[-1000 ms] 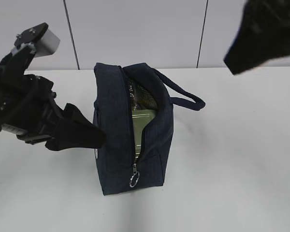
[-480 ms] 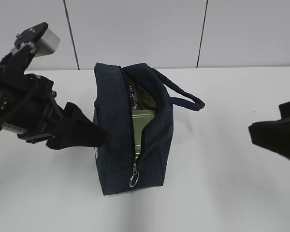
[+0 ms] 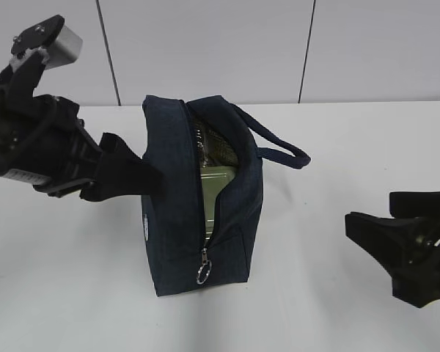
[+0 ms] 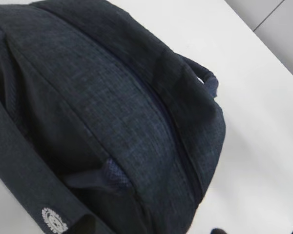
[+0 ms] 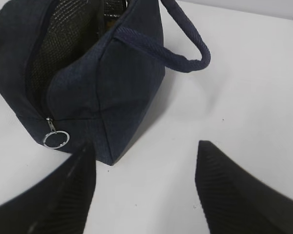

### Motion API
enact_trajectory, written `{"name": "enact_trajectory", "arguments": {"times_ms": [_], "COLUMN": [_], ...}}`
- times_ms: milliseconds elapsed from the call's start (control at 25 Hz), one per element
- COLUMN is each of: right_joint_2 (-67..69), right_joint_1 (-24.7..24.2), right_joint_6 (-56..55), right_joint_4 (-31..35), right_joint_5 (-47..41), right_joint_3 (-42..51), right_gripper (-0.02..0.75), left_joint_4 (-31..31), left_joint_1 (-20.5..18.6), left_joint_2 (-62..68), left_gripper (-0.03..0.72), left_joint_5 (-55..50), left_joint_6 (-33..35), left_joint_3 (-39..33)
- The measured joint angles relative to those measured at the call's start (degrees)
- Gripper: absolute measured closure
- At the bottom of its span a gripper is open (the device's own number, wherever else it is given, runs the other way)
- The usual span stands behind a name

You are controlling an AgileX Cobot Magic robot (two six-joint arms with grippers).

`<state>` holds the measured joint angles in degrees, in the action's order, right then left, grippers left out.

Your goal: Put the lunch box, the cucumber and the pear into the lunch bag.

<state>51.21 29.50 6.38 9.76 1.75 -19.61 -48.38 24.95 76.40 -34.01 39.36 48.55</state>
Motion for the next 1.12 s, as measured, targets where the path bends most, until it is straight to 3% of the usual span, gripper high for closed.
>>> {"name": "enact_trajectory", "arguments": {"times_ms": [400,800,1120], "right_joint_2": [12.26,17.93,17.93], "right_joint_1": [0.00,0.00,0.00], "right_joint_6": [-0.36,-0.59,-0.70], "right_joint_4": [0.94,0.88,-2.35], "right_joint_5": [4.05,7.36,10.66], "right_joint_3": [0.00,0.00,0.00], "right_gripper": [0.243,0.248,0.323], "left_joint_4": [0.55,9.75,2.20], "left_joint_1": [0.00,0.00,1.34], "left_joint_2": [0.00,-4.31,-8.60], "left_gripper": [0.275,0.285,0.288], "left_joint_5": [5.06,-0.53,-0.51], "left_joint_6": [0.00,0.00,0.00], "left_joint_3": [0.00,-0.05,-5.69]}}
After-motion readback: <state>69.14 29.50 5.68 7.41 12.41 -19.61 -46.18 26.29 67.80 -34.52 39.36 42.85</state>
